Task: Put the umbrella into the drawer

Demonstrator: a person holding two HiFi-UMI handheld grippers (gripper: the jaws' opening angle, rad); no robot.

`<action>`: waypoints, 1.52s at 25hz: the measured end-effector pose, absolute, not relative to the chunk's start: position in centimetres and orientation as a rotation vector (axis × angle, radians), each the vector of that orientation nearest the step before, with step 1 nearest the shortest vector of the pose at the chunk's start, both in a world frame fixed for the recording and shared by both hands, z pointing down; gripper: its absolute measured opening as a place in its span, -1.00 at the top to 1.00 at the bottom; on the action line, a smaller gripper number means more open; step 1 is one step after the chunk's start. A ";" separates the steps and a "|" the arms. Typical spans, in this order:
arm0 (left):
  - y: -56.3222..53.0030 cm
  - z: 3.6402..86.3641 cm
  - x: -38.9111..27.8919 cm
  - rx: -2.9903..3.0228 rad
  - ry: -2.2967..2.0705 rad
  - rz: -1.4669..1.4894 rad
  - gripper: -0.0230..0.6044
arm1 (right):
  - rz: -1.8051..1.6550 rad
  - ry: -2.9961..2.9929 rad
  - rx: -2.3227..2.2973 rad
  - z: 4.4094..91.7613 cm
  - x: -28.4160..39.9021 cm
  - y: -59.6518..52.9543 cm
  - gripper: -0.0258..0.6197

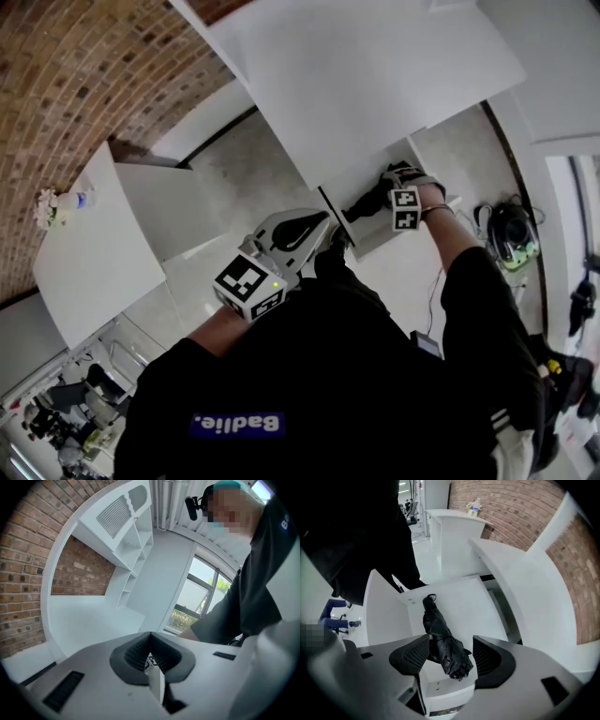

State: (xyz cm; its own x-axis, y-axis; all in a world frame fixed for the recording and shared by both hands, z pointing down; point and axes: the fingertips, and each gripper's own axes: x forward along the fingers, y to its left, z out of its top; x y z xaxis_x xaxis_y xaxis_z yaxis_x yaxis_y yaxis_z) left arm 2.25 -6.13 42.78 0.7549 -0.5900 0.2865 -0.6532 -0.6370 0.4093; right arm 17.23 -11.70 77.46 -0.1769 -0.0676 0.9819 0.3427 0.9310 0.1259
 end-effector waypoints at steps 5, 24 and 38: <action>-6.2 41.7 1.9 2.495 -0.900 0.157 0.92 | -0.178 -1.854 0.064 72.3 16.4 -10.8 -0.01; -3.1 39.3 3.2 2.660 -0.551 0.179 0.92 | 0.682 -2.381 1.159 54.0 14.5 -4.4 0.37; -1.1 37.9 3.8 2.706 -0.450 0.167 0.92 | 0.802 -2.512 1.466 45.5 13.8 0.5 0.79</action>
State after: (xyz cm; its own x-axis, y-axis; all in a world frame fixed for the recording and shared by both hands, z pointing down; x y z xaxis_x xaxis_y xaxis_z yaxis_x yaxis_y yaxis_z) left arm 3.80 -1.10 37.89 0.9414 -0.2868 0.1776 -0.3333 -0.8721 0.3583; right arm 13.78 0.51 45.53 -0.5218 -0.7728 0.3611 -0.8391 0.3887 -0.3805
